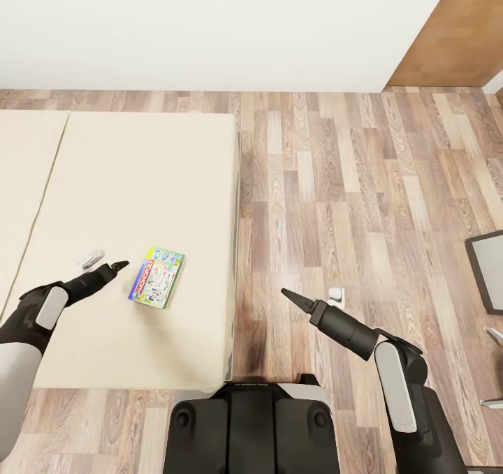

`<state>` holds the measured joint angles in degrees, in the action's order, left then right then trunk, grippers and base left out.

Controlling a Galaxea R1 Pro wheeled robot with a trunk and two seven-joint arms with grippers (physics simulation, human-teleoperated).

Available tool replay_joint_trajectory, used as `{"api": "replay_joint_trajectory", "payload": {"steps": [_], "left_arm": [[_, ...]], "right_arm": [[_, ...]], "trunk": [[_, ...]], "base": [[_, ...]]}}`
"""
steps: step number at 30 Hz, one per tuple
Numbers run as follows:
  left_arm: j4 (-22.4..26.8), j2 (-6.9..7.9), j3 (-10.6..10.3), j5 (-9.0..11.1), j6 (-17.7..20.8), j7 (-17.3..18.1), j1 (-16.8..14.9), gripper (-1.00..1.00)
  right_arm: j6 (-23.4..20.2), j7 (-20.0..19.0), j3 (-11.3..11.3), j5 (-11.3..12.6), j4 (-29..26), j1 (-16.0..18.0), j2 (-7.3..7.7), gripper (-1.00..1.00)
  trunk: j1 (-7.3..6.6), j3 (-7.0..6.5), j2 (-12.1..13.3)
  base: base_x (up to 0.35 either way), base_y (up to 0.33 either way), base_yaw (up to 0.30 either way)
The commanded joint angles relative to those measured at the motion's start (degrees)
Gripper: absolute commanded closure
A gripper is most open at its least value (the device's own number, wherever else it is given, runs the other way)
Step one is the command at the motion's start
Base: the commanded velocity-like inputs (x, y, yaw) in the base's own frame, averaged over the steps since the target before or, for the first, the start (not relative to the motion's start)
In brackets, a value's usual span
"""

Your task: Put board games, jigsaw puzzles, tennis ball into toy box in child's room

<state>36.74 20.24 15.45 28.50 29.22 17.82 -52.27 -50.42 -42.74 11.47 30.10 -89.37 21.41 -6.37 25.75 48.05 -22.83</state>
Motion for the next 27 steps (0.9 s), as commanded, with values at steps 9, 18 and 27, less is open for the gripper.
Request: {"api": "replay_joint_trajectory", "payload": {"steps": [9, 18, 27], "left_arm": [[0.1, -0.03, 0.2, 0.4, 0.4, 0.1, 0.0, -1.0], [0.1, -0.1, 0.2, 0.6, -1.4, 0.7, 0.0, -1.0], [0.0, -0.08, 0.2, 0.5, -1.6, 1.4, 0.0, -1.0]], "right_arm": [[-0.3, -0.2, 0.1, -0.1, 0.0, 0.0, -0.05, -1.0], [-0.3, -0.2, 0.2, -0.1, 0.0, 0.0, -0.02, -1.0], [-0.3, -0.2, 0.2, -0.1, 0.0, 0.0, -0.02, -1.0]], "trunk": [[0.03, 0.06, -0.1], [0.03, 0.06, -0.1], [0.03, 0.06, -0.1]], "base": [[0.0, 0.0, 0.0], [0.0, 0.0, 0.0], [0.0, 0.0, 0.0]]}}
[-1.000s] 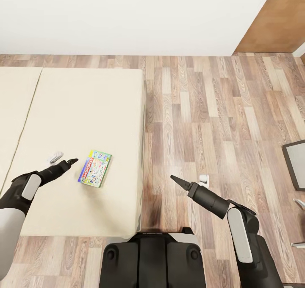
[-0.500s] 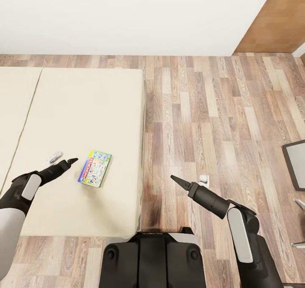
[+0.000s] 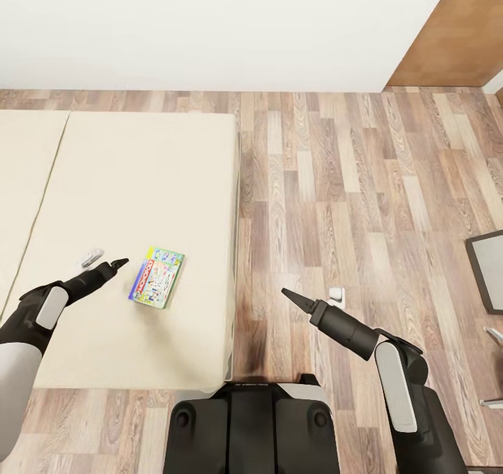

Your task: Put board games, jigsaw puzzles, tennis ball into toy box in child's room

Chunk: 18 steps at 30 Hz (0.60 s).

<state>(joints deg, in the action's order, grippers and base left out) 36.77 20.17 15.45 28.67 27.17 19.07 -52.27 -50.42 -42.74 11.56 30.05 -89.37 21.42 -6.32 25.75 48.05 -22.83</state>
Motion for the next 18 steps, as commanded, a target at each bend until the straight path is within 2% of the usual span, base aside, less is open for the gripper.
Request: {"api": "replay_joint_trajectory", "payload": {"steps": [1, 18], "left_arm": [[0.0, -0.02, 0.2, 0.3, 0.5, 0.1, 0.0, -1.0], [-1.1, -0.13, 0.1, 0.2, 0.3, 0.3, 0.0, -1.0]], "right_arm": [[-0.3, -0.2, 0.1, -0.1, 0.0, 0.0, -0.05, -1.0], [-0.3, -0.2, 0.0, -0.1, 0.0, 0.0, -0.11, -1.0]], "trunk": [[0.03, 0.06, -0.1], [0.03, 0.75, -0.1]], "base": [[0.0, 0.0, 0.0], [0.0, 0.0, 0.0]]}}
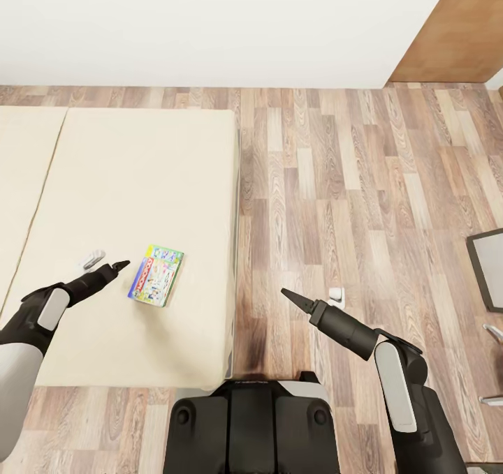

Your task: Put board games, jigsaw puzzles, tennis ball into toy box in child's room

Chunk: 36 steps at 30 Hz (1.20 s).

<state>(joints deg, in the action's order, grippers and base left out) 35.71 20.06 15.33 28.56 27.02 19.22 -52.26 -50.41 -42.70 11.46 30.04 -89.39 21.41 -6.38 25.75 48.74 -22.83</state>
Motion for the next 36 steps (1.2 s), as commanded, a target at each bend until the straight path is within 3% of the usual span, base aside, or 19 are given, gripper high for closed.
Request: {"api": "replay_joint_trajectory", "payload": {"steps": [1, 36], "left_arm": [[-0.5, -0.02, 0.2, 0.3, 0.4, 0.1, 0.0, -1.0], [-1.8, -0.11, -0.2, 0.4, -1.8, 0.3, 0.0, -1.0]], "right_arm": [[-0.3, -0.3, 0.1, -0.1, 0.0, 0.0, -0.05, -1.0], [-0.3, -0.3, 0.1, -0.1, 0.0, 0.0, -0.04, -1.0]], "trunk": [[0.03, 0.15, -0.1], [0.03, 2.99, -0.1]], "base": [[0.0, 0.0, 0.0], [0.0, 0.0, 0.0]]}}
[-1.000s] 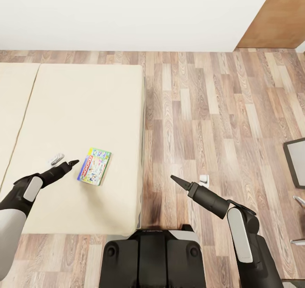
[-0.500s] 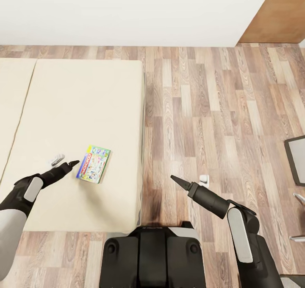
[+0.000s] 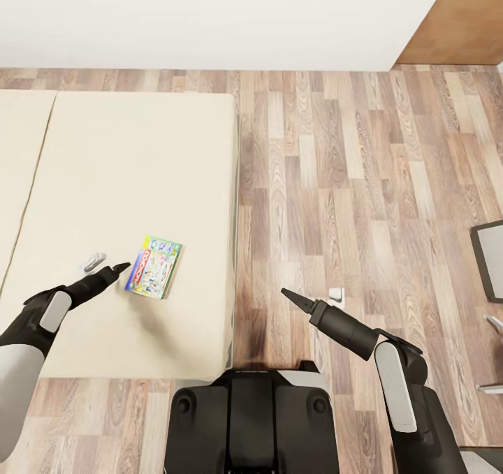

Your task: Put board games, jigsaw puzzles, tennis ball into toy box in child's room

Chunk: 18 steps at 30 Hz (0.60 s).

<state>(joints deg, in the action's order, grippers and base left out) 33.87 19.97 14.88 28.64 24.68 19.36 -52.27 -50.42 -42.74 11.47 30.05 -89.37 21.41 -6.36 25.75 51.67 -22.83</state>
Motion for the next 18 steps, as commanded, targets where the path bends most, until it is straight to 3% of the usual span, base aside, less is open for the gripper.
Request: {"api": "replay_joint_trajectory", "payload": {"steps": [1, 10, 18], "left_arm": [[0.0, -0.02, 0.1, 0.4, 0.5, 0.1, 0.0, -1.0], [0.1, -1.01, -0.4, 0.4, 0.3, 0.4, 0.0, -1.0], [0.1, -1.39, -0.5, 0.3, 0.3, 4.5, 0.0, -1.0]], "right_arm": [[-0.3, -0.2, 0.1, -0.1, 0.0, 0.0, -0.06, -1.0], [-0.3, -0.2, 0.1, -0.1, 0.0, 0.0, -0.06, -1.0], [-0.3, -0.2, 0.1, -0.1, 0.0, 0.0, -0.06, -1.0]], "trunk": [[0.03, 0.07, -0.1], [0.03, 0.09, -0.1], [0.03, 0.43, -0.1]], "base": [[0.0, 0.0, 0.0], [0.0, 0.0, 0.0], [0.0, 0.0, 0.0]]}}
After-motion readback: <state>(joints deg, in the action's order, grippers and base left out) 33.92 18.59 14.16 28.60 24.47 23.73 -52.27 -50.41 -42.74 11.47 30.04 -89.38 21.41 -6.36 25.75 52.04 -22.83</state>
